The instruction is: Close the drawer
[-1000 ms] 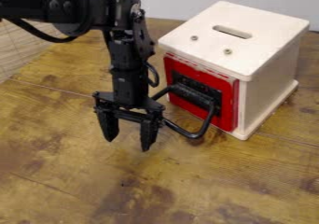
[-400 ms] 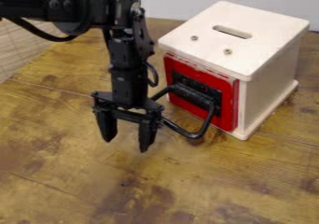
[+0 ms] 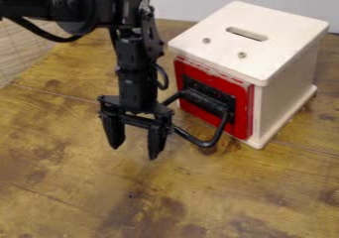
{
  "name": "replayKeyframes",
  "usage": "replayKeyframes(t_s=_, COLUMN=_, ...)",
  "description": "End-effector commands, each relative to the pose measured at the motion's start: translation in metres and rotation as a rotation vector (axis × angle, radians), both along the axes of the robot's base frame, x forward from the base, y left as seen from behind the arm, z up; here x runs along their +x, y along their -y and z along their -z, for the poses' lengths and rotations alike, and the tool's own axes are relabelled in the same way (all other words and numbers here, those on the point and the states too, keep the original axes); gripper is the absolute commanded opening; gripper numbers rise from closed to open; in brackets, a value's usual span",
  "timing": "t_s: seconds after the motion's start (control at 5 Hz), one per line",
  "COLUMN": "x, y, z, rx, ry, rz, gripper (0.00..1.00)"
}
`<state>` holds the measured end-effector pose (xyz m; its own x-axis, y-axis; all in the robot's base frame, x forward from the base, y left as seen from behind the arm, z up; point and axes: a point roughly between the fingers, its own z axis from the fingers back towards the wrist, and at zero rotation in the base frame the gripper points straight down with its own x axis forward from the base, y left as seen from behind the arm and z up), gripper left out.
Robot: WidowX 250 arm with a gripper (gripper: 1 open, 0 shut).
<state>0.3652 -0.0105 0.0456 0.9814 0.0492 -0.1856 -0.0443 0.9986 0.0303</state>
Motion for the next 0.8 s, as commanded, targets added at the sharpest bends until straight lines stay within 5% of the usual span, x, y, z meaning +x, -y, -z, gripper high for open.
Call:
replayKeyframes(t_s=0.0, x=0.0105, y=-0.0077, z=-0.0271, rx=-0.002, ry=0.087, rz=-0.016, gripper=1.0)
replayKeyframes(t_s=0.6, x=0.0096, y=-0.0092, z=-0.0215, rx=-0.001, ry=0.073, rz=-0.015, gripper=1.0)
